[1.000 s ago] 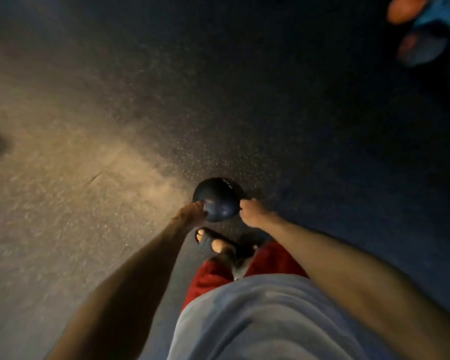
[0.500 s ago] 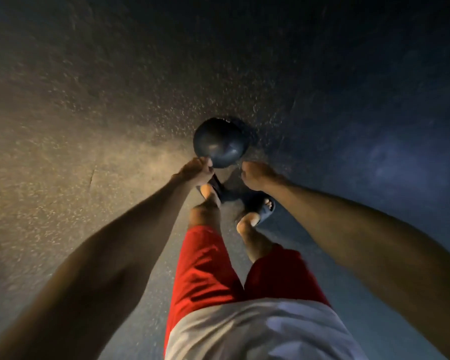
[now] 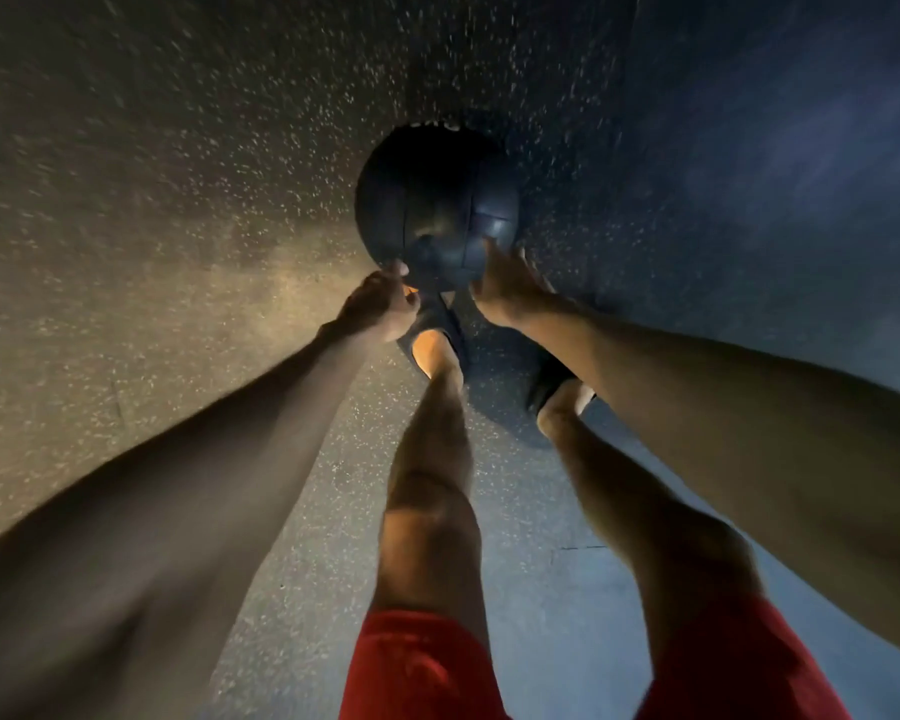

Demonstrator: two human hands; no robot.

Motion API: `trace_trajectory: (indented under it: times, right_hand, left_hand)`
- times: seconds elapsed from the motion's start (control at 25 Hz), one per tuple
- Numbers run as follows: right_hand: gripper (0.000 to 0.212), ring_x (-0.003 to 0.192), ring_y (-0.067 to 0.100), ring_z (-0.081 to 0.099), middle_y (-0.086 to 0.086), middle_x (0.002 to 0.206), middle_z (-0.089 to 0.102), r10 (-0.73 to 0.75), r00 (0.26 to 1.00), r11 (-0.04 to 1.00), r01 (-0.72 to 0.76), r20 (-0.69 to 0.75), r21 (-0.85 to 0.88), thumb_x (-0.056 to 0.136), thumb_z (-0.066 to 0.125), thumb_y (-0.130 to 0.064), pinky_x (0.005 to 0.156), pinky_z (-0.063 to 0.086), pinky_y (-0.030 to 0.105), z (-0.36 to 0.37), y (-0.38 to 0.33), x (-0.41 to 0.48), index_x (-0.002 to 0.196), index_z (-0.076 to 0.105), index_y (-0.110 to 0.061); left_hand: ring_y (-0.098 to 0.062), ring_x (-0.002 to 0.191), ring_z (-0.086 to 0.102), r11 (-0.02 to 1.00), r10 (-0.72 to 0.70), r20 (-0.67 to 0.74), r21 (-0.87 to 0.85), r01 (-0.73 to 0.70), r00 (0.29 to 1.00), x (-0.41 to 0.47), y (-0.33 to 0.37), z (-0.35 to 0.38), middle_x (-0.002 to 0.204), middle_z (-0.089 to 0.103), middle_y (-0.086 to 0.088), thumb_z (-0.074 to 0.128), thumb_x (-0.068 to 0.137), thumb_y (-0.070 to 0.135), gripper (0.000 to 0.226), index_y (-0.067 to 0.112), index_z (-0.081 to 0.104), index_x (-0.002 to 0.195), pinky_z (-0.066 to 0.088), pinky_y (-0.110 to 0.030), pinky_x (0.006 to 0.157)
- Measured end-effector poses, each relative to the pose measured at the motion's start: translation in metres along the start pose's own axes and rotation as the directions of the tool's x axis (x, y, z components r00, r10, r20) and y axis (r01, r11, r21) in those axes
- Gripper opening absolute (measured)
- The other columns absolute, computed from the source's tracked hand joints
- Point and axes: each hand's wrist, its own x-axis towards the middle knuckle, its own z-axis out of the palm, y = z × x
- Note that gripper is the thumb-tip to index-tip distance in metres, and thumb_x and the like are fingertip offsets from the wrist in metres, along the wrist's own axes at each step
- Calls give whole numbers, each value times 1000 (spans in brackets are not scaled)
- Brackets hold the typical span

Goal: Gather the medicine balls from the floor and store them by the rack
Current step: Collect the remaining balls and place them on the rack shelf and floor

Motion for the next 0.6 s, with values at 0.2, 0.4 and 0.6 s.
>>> trace_trajectory:
  times: [0.2,0.4,0.6]
  right_hand:
    - [105,149,50,10,37,158,-13,80,995,992,-75,-51,99,96,58,-45,121,23,53,44,-31,36,155,-24,-17]
    - [95,150,49,0,35,159,-14,180,969,957,-132,-171,258,99,52,-45,121,17,54,-12,-55,88,156,-22,-25]
    - [83,149,38,22,18,165,12,57,984,987,-31,-167,156,98,57,-38,120,25,44,-127,-65,149,161,4,-26]
  left_hand:
    - [-44,115,59,998,-15,45,-57,18,999,56,-21,-4,141,44,-21,56,98,38,76,28,7,155,54,-55,92]
    - [-39,134,47,995,91,49,-42,-89,995,62,-19,-20,158,30,-16,55,101,25,81,29,0,160,45,-47,104]
    - [-35,143,38,982,190,61,-21,-189,980,86,3,-44,165,21,-10,55,100,20,79,33,6,160,41,-46,110]
